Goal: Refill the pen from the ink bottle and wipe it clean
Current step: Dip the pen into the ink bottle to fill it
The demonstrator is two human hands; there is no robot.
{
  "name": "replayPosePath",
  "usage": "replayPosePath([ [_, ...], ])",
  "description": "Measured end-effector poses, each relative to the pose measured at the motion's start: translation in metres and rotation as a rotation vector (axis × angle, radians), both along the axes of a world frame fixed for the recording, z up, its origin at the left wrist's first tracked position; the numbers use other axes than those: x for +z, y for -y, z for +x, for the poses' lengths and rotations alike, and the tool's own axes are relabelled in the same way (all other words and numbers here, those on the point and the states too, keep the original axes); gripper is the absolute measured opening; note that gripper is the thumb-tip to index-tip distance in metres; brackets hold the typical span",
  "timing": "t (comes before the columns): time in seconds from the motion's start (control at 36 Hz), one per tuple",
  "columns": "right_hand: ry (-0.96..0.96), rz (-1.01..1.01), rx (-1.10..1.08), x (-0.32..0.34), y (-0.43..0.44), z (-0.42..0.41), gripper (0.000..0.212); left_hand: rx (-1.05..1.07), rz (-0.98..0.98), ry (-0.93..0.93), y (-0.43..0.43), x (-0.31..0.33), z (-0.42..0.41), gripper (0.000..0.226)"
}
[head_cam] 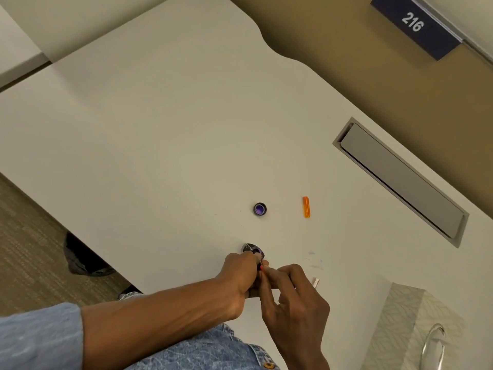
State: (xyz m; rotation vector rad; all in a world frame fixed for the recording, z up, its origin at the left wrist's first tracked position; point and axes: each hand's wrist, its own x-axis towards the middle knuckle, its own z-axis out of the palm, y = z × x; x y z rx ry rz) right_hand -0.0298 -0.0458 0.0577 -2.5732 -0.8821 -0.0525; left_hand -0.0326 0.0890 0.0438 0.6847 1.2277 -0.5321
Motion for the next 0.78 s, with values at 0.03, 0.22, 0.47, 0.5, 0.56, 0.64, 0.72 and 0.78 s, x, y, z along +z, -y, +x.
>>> replayPosePath([
  [0.03, -0.001, 0.001, -0.002, 0.0, 0.0, 0.0001, 0.005, -0.001, 0.002, 0.001, 0.0, -0.0007, -0.0002, 0.029],
  [0.22, -0.014, 0.02, -0.007, 0.0019, 0.0014, 0.001, 0.015, -0.021, 0.026, 0.007, 0.0014, -0.0042, -0.0003, 0.028],
  [0.47, -0.002, 0.027, 0.017, 0.0002, 0.0014, 0.0014, 0.011, 0.006, 0.012, 0.002, 0.0001, 0.0006, -0.0007, 0.027],
  [0.5, 0.0, 0.026, 0.016, 0.0002, 0.0009, 0.0011, 0.009, 0.009, 0.009, -0.001, -0.0005, 0.0018, -0.0002, 0.027],
  [0.56, 0.002, 0.018, 0.014, 0.0004, -0.0004, 0.0007, 0.007, 0.016, 0.005, -0.004, -0.0012, 0.0033, 0.0001, 0.026],
  [0.64, 0.004, 0.006, 0.014, -0.0007, 0.0, 0.0005, 0.006, 0.016, 0.003, -0.013, -0.0016, 0.0046, 0.0008, 0.027],
  [0.72, 0.01, 0.002, 0.01, -0.0013, 0.0014, 0.0014, 0.007, -0.002, 0.012, -0.012, -0.0012, 0.0045, 0.0018, 0.028],
  [0.78, 0.011, 0.004, 0.003, -0.0008, 0.0014, 0.0019, 0.007, -0.013, 0.012, -0.006, -0.0005, 0.0027, 0.0021, 0.028],
])
